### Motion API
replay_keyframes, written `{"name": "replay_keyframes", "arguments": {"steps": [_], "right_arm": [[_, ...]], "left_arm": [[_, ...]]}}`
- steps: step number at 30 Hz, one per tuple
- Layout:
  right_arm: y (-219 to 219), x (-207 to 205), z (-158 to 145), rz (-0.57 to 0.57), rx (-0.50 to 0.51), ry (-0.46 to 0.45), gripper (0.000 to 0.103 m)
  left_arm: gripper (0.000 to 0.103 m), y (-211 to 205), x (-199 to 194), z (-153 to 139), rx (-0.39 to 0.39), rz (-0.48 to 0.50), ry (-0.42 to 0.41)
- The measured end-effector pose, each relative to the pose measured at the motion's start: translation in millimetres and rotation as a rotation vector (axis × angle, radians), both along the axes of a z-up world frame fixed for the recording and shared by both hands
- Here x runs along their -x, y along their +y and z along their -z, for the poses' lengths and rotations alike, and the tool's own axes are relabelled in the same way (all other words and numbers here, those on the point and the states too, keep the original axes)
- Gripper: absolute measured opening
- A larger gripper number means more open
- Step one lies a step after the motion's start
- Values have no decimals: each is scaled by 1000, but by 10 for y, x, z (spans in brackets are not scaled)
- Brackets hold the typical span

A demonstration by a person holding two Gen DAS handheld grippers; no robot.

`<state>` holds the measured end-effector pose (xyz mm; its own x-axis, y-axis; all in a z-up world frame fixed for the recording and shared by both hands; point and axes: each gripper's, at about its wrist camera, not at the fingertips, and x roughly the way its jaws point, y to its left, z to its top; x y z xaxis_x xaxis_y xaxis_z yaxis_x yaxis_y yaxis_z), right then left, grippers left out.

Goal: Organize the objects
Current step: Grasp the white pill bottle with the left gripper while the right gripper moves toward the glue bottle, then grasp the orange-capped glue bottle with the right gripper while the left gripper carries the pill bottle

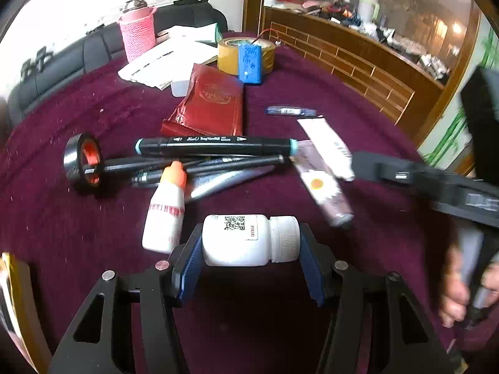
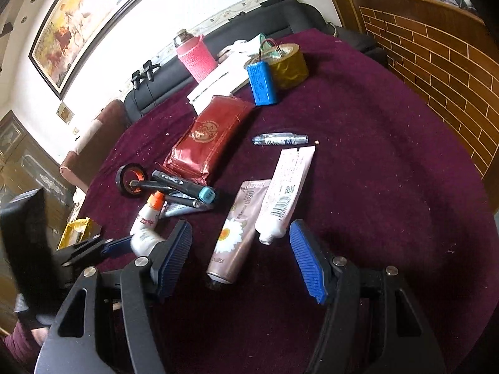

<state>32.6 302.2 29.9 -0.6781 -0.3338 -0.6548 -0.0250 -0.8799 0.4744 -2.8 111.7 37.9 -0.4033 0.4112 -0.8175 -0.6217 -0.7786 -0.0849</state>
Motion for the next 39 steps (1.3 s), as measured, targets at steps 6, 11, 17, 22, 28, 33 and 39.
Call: {"name": "replay_keyframes", "arguments": {"steps": [6,11,17,22,28,33,39], "right_arm": [[-23,6,31,-5,-1,-14,65],[-46,-30,-36,2,-16,-9,65],[-145,-50,-127,-9,-58,-12,65],[-397,-21,-230,-79,-87,-7,65],[-964,149,-194,-203,-94,-54,65],[-1402,423,-125,-222,-82,-85,65],[-1615,741,42,-128,-109,-169,54]], "left_arm": [[51,101,-41,-22,25,12,29],[51,239,4,177,52,-12,21],[51,-42,-44,39,-45,-62,5],[51,-585,-194,-240,-131,-140,13],[51,-1453,-365,-450,-219,-291,-3],[51,-1917,-466,-519,-253,-374,11],[51,-2212,-547,-560,-243,-396,75]]}}
